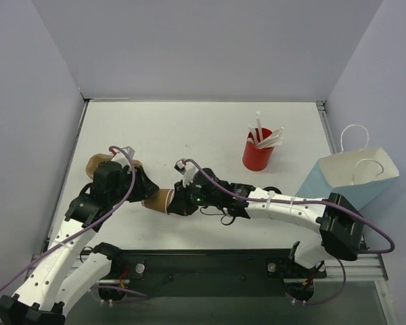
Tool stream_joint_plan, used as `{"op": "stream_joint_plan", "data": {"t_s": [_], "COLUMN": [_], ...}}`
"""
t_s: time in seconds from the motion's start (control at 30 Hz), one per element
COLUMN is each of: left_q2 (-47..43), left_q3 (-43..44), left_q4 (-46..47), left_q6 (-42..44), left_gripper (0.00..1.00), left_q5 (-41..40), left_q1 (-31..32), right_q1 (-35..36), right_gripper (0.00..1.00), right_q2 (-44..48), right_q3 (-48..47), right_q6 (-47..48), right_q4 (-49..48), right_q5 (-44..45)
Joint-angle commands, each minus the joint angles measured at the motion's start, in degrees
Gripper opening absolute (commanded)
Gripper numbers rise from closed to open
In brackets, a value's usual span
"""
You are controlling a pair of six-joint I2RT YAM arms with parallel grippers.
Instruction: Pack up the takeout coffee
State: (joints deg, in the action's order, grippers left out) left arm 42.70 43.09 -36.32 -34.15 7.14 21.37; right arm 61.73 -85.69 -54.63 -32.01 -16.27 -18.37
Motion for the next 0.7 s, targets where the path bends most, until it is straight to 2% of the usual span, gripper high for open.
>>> {"op": "stream_joint_plan", "data": {"t_s": [0.0,0.17,0.43,0.67], "left_q2": [1.25,-0.59,-1.13,-0.69], "left_q3": [0.59,0.77,-2.83,-5.82], "left_q4": [8.45,9.33,9.33,13.98], "left_q6": [3.13,4.00,4.18,1.55], "left_gripper": [0.52,0.59,0.60,0.60], "left_q5": [9.30,6.93,7.98,9.91], "left_q1": [2.70,6.05,8.08,9.40], "right_q1": [1.81,2.77,3.92,4.53], "right_gripper": [0.00,0.00,0.00,0.00], "right_q2": [3.16,3.60,3.51,3.25], "right_q3": [-0.91,-2.67,-4.25,-5.05], "right_q6": [3.35,4.06,4.15,4.41], "right_q4": [7.91,11.87,14.60,15.92], "right_q5": [3.95,6.50,9.23,10.55]}}
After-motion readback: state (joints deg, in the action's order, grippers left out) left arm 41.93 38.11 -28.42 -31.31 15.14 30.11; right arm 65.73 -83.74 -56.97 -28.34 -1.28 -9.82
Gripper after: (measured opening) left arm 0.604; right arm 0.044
